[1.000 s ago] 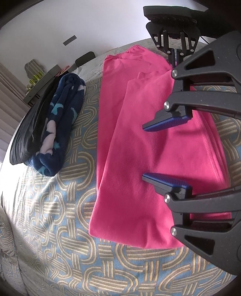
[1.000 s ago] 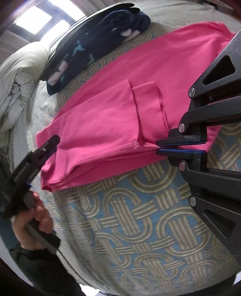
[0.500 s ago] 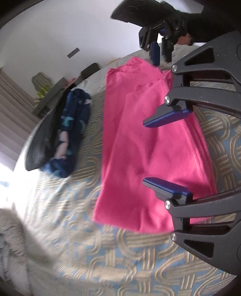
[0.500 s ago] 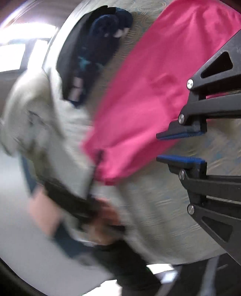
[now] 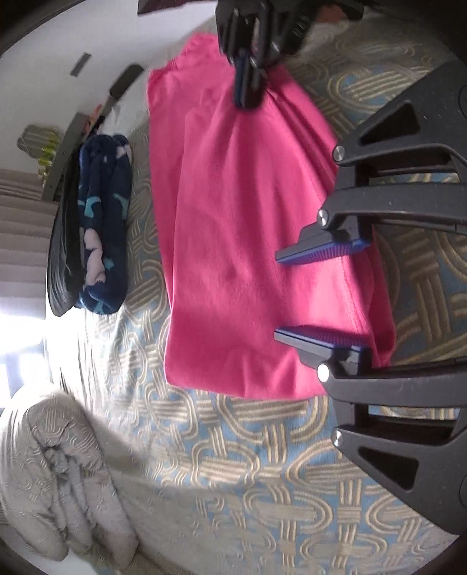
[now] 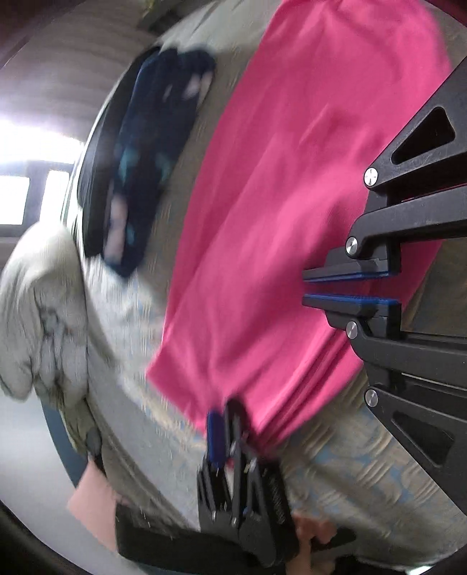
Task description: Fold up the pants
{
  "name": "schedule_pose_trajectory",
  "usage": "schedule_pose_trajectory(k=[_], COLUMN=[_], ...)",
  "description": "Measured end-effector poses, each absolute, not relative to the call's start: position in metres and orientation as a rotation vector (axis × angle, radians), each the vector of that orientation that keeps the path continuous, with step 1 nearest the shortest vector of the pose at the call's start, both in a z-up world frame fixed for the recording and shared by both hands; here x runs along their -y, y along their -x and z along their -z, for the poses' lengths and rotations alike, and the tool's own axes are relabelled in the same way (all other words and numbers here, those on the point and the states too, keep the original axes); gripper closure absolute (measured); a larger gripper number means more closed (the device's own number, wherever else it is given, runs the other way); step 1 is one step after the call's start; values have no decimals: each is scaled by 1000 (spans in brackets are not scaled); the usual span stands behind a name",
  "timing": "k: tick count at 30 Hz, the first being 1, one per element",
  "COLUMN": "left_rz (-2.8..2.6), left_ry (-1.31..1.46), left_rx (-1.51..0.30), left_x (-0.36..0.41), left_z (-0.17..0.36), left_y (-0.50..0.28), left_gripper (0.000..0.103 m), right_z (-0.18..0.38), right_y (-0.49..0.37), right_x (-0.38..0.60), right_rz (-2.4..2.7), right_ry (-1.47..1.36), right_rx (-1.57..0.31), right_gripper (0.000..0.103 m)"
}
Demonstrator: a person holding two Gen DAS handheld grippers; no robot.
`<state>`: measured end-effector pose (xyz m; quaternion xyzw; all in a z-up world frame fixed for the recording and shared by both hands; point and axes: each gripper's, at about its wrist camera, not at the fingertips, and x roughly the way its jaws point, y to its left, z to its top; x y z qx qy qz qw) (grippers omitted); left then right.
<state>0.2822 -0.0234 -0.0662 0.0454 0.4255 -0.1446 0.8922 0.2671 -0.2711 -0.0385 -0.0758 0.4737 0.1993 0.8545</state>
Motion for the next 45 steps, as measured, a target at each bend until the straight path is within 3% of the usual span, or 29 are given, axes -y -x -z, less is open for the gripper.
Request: schedule_pose_trajectory(k=[4, 8, 11, 16, 21, 27, 38, 45], left_rz=[224, 169, 161, 173, 180, 266, 409, 583], left_ry=[-157, -179, -208, -195, -208, -224, -207, -255], left_rx=[-884, -893, -863, -844, -844, -819, -841, -760], left_x=[36, 47, 58, 71, 92, 146, 236, 315], left_z=[64, 54, 41, 25, 24, 22, 33, 28], left_y=[-281, -275, -262, -244, -232, -221, -226, -208], left_gripper=[63, 63, 49, 38, 37, 30, 29, 21], right_z=[37, 32, 17, -9, -11, 15, 49, 59], right_y=[-264, -260, -248, -217, -190, -170, -190, -224], right_x=[300, 322, 336, 384, 464, 582, 629, 645], right_rz=[-313, -270, -304, -261, -163, -12, 9, -4], right_ry=[132, 24, -95, -240, -440, -839, -1011, -1117], right_rx=[-988, -998, -983, -928, -910, -883, -873, -825], right_gripper=[99, 91, 90, 68, 44, 43, 35, 29])
